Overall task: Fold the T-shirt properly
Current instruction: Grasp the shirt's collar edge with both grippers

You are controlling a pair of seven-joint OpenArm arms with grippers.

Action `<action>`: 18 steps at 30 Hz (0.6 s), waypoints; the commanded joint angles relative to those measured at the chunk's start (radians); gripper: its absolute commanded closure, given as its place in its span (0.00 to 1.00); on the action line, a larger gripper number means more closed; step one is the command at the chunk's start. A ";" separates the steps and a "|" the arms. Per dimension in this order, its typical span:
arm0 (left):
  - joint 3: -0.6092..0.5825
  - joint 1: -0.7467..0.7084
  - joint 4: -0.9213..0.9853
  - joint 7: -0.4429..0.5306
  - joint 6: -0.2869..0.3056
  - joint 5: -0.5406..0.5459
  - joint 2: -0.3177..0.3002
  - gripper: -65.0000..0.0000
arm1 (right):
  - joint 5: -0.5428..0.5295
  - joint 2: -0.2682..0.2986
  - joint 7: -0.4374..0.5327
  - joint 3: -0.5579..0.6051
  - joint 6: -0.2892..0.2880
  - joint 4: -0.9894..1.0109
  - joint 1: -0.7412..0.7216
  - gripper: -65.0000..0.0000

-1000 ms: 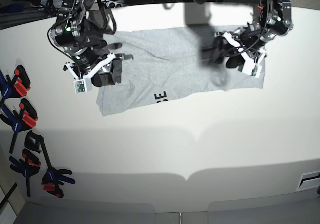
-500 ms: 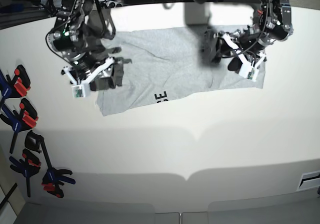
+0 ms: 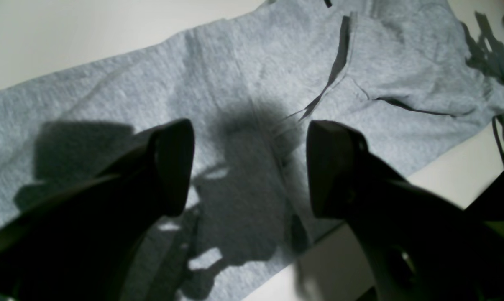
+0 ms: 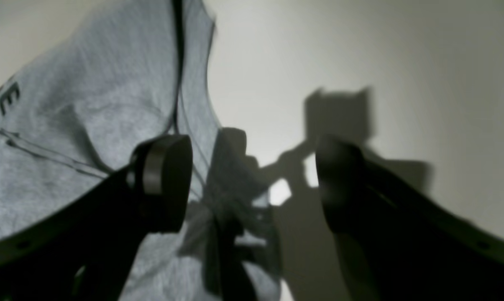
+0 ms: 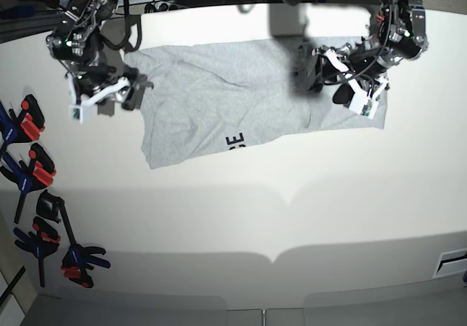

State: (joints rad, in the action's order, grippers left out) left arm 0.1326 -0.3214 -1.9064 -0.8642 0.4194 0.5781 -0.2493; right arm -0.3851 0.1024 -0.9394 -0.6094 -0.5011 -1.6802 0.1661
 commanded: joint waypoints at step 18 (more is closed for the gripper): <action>0.003 0.005 -0.018 0.020 0.006 0.016 -0.006 0.39 | -0.091 -0.031 0.014 0.199 0.013 0.151 -0.037 0.38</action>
State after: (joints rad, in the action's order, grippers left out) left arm 0.1326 -0.3214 -1.9064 -0.8642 0.4194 0.5781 -0.2493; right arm -0.4919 0.0666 -0.8890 -0.4118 -0.4973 -1.5269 0.1299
